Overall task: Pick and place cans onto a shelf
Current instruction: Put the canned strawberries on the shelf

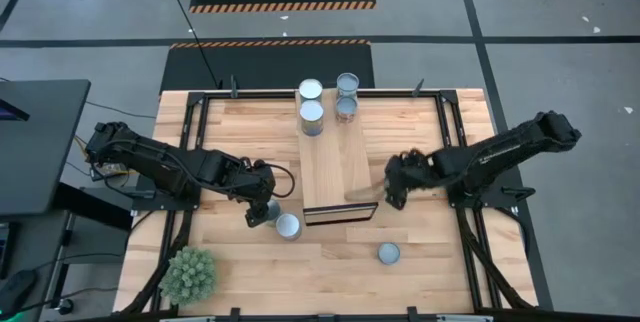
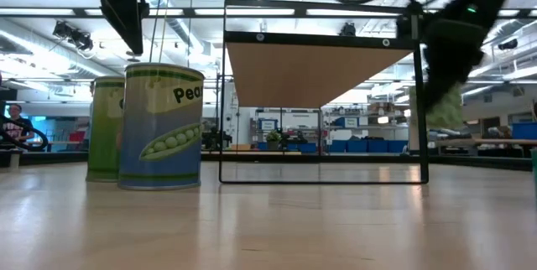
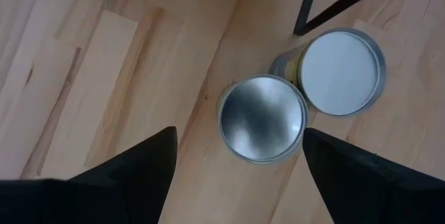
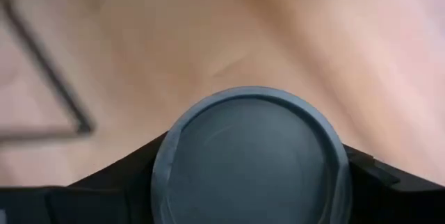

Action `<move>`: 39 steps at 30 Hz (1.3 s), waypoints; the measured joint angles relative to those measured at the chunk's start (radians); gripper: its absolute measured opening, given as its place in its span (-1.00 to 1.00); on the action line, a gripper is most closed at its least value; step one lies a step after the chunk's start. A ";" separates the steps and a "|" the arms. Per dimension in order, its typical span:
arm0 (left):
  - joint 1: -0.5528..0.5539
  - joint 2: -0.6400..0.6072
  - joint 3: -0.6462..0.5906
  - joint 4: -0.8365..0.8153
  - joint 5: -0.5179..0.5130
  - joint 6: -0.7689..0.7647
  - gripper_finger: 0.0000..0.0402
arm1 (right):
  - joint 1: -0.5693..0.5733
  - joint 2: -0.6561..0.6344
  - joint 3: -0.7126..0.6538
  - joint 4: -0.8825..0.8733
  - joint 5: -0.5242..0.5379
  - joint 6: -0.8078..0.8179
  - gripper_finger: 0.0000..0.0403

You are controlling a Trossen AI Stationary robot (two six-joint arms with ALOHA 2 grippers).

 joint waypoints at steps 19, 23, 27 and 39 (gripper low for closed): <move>0.000 0.000 0.000 0.001 -0.002 0.001 0.57 | -0.338 0.011 0.311 0.147 0.014 -0.135 0.52; 0.000 0.000 0.000 0.004 -0.002 0.002 0.57 | -0.359 0.066 0.328 0.194 -0.036 -0.128 0.52; 0.000 0.000 0.000 0.005 -0.002 0.009 0.57 | -0.360 0.141 0.404 0.168 -0.030 -0.131 0.52; 0.000 0.000 0.000 0.007 -0.002 0.000 0.57 | -0.365 0.384 0.630 -0.009 0.034 -0.151 0.52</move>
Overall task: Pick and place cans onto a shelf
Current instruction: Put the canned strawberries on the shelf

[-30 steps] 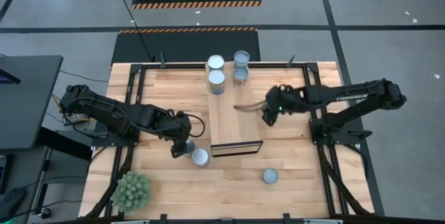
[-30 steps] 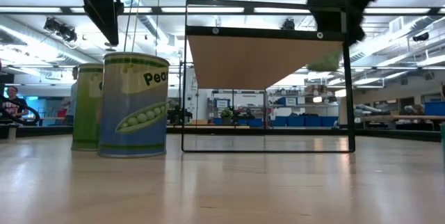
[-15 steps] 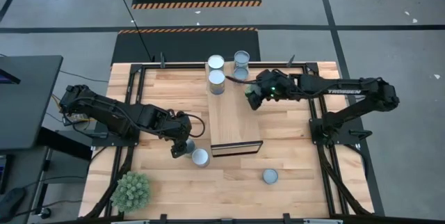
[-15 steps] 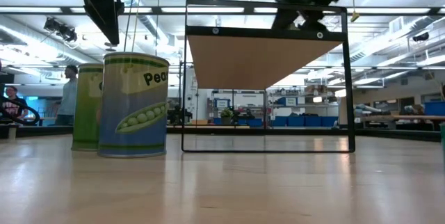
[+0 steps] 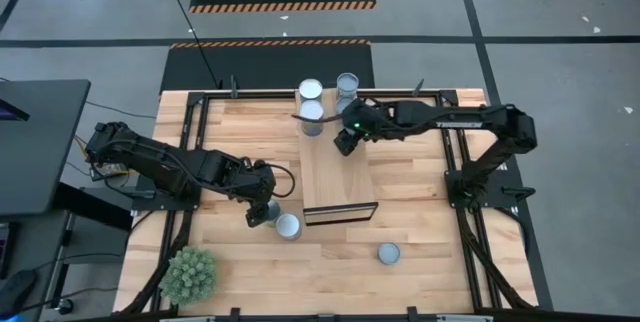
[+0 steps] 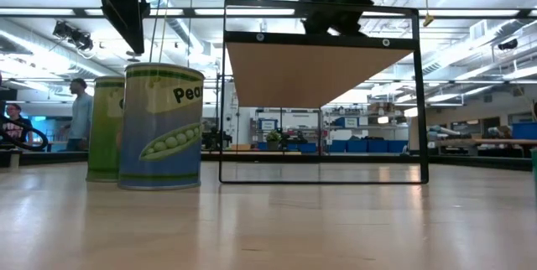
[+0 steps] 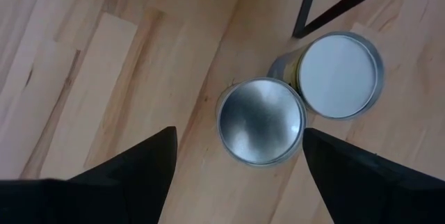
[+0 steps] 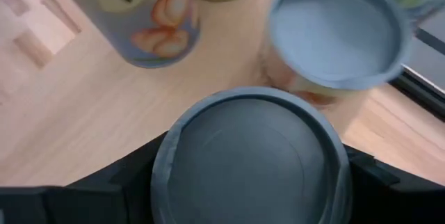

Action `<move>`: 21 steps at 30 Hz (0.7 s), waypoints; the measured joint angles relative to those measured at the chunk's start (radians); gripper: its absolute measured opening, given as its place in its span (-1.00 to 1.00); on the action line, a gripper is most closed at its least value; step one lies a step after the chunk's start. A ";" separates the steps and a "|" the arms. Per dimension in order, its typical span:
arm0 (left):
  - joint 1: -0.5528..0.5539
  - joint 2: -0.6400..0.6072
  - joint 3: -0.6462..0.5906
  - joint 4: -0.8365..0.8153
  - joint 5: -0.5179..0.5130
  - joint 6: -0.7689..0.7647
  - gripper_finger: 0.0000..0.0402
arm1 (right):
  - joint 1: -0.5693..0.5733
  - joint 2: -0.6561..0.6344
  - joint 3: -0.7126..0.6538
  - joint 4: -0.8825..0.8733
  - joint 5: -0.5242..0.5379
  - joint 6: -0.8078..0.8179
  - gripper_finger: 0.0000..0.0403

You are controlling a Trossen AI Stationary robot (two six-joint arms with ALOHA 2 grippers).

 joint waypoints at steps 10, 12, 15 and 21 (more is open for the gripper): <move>0.000 0.000 0.000 0.001 0.010 -0.001 0.57 | 0.000 0.058 0.020 -0.001 -0.010 0.015 0.59; 0.000 0.000 0.000 0.001 0.011 -0.001 0.57 | 0.000 0.059 0.018 -0.002 -0.014 0.016 0.65; 0.000 0.000 0.000 0.000 0.011 0.000 0.57 | -0.002 0.058 0.017 -0.002 -0.019 0.021 0.76; 0.000 0.000 0.000 0.000 0.011 0.000 0.57 | -0.002 0.040 0.017 0.024 -0.016 0.023 0.92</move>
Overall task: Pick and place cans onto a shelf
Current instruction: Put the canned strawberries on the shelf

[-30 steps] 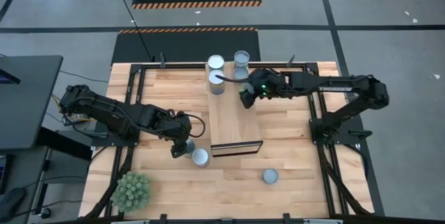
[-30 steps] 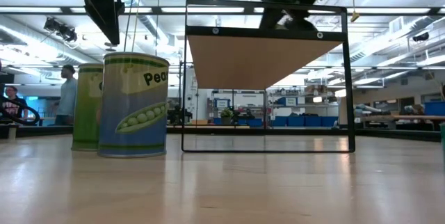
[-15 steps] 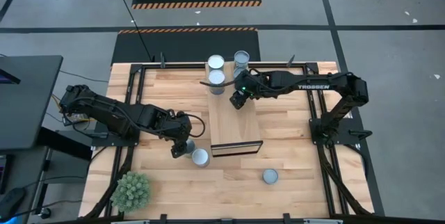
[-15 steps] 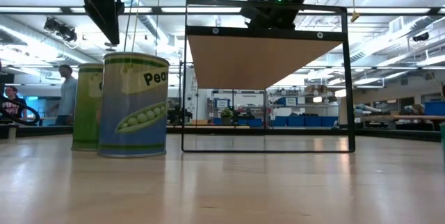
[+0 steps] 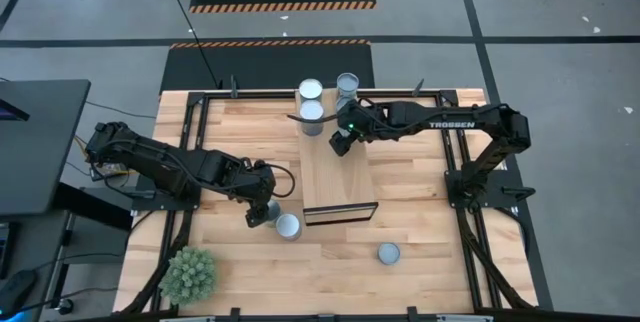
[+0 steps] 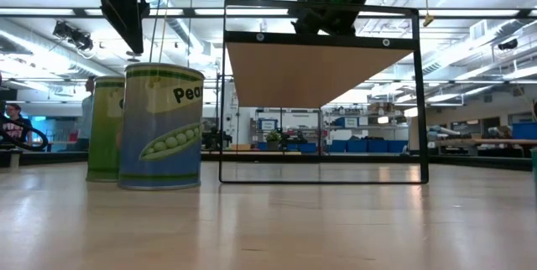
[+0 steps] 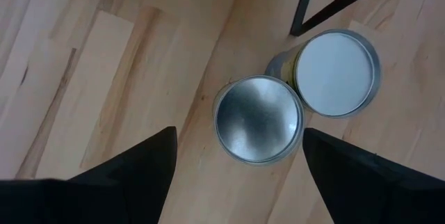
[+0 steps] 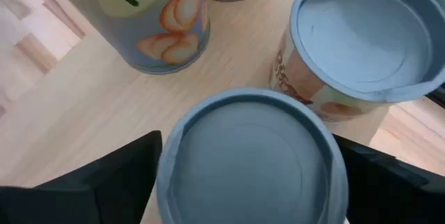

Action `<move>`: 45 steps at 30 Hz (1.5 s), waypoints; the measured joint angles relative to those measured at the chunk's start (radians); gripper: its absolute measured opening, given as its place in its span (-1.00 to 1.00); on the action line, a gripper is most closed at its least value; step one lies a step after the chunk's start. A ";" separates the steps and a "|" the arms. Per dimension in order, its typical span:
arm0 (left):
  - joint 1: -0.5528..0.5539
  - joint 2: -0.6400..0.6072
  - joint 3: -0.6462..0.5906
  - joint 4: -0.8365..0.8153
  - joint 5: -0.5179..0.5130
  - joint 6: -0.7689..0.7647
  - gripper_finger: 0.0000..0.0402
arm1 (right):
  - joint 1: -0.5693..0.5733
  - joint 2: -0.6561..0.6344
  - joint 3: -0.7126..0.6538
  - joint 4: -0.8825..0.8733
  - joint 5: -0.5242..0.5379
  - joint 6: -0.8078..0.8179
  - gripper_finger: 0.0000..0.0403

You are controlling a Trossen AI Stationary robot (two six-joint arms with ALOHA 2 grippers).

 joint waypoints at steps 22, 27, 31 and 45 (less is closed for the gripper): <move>-0.001 0.000 0.000 -0.004 0.001 -0.021 0.57 | 0.106 -0.133 0.074 -0.153 0.126 -0.285 0.95; -0.001 0.000 0.000 -0.004 0.000 -0.023 0.57 | 0.180 -0.206 -0.105 0.086 0.103 -0.419 0.94; -0.001 0.000 0.000 -0.003 0.000 -0.027 0.57 | 0.197 -0.233 -0.243 0.214 0.182 -0.459 0.88; -0.001 0.000 0.000 0.001 0.000 -0.027 0.57 | 0.134 -0.223 -0.305 0.225 0.319 -0.460 0.72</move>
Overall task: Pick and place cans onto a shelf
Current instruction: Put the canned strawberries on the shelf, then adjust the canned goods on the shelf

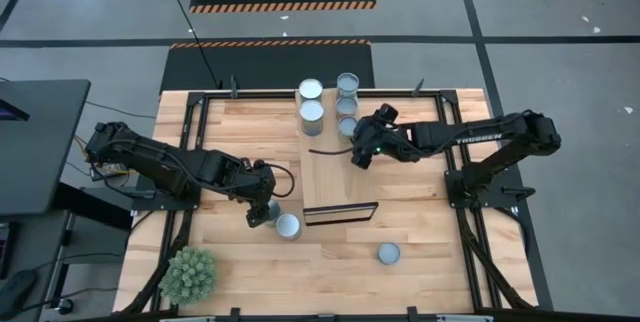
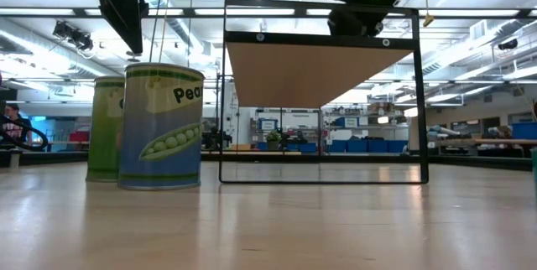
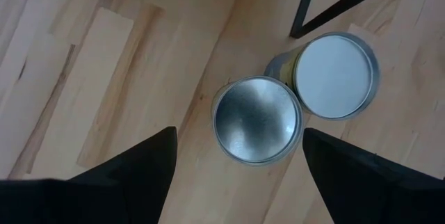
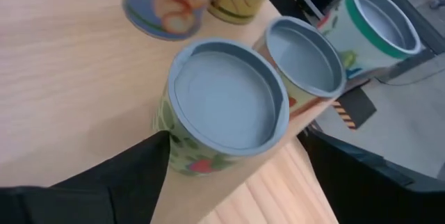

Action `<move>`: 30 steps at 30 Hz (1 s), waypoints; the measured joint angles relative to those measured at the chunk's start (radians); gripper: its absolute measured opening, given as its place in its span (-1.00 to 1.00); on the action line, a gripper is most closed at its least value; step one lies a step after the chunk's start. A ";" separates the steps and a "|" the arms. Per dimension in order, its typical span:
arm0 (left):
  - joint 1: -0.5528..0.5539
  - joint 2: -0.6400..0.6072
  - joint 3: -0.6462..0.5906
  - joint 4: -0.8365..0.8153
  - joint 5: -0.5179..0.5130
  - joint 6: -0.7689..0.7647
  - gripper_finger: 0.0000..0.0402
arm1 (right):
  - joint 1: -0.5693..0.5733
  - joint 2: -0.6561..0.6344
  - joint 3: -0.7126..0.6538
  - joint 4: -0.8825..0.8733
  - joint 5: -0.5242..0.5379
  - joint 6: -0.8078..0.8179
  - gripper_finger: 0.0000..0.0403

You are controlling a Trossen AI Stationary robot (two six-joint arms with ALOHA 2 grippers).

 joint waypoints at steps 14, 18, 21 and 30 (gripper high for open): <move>0.000 0.000 0.000 0.002 0.000 -0.001 0.57 | -0.043 -0.005 0.000 -0.013 -0.030 -0.017 0.67; 0.000 0.000 0.000 0.002 0.000 -0.001 0.57 | -0.032 -0.032 0.000 -0.014 -0.031 -0.011 0.67; 0.000 0.000 0.000 0.002 0.000 -0.001 0.57 | -0.021 -0.062 0.000 -0.020 -0.039 -0.003 0.67; 0.000 0.000 0.000 0.004 -0.011 0.008 0.57 | -0.057 -0.108 0.000 0.038 -0.335 -0.044 0.66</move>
